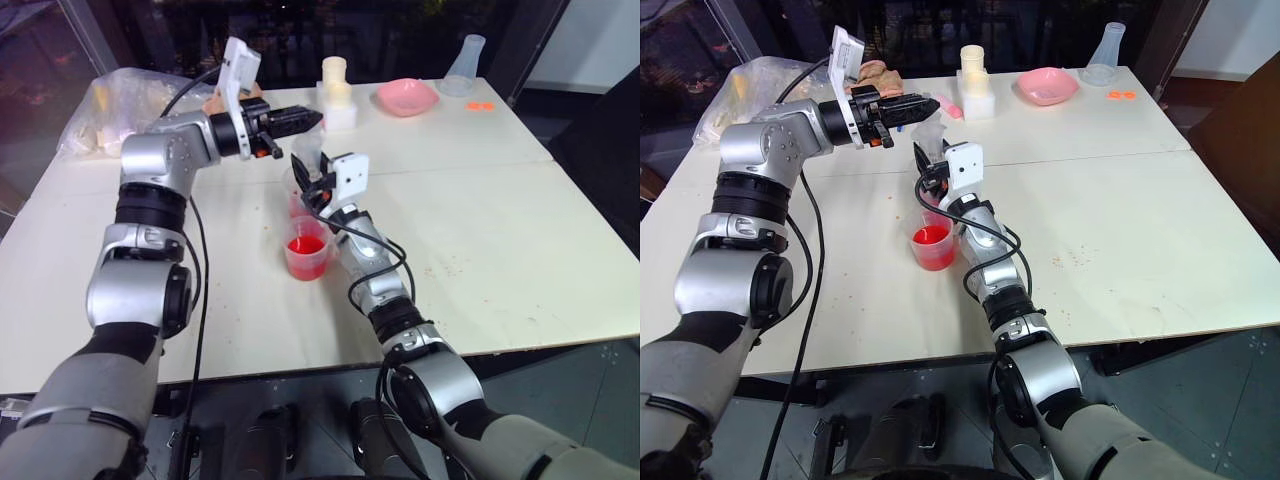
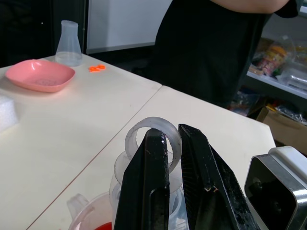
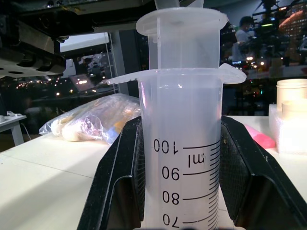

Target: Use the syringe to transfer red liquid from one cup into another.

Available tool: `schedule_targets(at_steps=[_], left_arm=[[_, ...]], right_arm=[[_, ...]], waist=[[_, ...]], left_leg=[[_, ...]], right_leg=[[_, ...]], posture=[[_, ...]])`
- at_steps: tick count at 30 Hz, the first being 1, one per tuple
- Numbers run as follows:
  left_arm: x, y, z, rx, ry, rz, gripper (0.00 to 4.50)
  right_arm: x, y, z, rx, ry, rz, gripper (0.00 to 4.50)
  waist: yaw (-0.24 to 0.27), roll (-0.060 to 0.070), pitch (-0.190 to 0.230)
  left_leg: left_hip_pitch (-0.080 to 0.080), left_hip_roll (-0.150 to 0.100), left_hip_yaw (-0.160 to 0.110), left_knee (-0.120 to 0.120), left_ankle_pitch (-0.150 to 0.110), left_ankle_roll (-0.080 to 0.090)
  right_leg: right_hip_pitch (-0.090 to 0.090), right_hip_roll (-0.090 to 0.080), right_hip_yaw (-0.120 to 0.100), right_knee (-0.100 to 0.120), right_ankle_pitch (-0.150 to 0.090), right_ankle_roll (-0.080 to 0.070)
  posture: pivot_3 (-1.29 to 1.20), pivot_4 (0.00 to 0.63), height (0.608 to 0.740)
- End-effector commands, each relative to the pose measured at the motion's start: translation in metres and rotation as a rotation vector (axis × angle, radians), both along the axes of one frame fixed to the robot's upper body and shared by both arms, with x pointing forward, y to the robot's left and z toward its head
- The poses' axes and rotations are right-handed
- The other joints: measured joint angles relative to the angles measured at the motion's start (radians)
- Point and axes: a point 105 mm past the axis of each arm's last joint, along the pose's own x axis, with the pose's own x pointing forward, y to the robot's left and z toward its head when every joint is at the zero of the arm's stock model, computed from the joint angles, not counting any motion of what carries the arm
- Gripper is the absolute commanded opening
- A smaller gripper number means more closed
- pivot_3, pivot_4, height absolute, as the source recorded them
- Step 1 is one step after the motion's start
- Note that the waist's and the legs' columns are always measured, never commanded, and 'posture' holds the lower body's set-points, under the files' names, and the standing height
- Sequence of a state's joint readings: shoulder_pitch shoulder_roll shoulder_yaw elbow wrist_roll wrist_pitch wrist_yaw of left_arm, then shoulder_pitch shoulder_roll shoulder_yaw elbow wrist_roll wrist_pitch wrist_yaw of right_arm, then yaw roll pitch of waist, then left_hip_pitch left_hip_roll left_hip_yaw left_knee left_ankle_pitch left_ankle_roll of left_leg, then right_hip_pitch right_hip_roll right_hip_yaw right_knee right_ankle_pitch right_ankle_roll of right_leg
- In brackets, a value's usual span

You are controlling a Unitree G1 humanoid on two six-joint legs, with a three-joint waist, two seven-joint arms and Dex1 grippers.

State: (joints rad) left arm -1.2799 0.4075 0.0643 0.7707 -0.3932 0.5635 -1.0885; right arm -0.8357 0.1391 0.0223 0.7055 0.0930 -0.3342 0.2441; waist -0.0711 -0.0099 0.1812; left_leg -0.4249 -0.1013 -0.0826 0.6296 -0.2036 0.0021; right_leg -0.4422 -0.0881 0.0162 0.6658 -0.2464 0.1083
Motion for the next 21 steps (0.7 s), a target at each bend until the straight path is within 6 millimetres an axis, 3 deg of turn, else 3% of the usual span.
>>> schedule_targets(at_steps=[1,14,21], left_arm=[[-0.019,-0.004,0.060,-0.076,-0.196,-0.051,0.29],[-0.019,-0.003,0.053,-0.057,-0.175,-0.060,0.29],[-0.016,0.005,0.039,-0.011,-0.156,-0.033,2.12]], right_arm=[[-0.005,0.014,-0.020,-0.041,0.061,0.050,1.41],[-0.007,0.014,-0.011,-0.036,0.027,0.050,1.41],[-0.010,0.010,0.012,-0.010,-0.038,0.041,1.41]], waist=[[0.000,0.000,0.000],[0.000,0.000,0.000],[0.001,0.000,0.000]], left_leg=[[0.000,0.000,0.000,0.000,0.000,0.000],[0.000,0.000,0.000,0.000,0.000,0.000],[0.000,0.000,0.000,0.000,0.000,0.000]], right_leg=[[0.000,0.000,0.000,0.000,0.000,0.000],[0.000,0.000,0.000,0.000,0.000,0.000],[0.000,0.000,0.000,0.000,0.000,0.000]], posture=[[0.00,0.150,0.740],[0.00,0.150,0.740],[0.00,0.150,0.740]])
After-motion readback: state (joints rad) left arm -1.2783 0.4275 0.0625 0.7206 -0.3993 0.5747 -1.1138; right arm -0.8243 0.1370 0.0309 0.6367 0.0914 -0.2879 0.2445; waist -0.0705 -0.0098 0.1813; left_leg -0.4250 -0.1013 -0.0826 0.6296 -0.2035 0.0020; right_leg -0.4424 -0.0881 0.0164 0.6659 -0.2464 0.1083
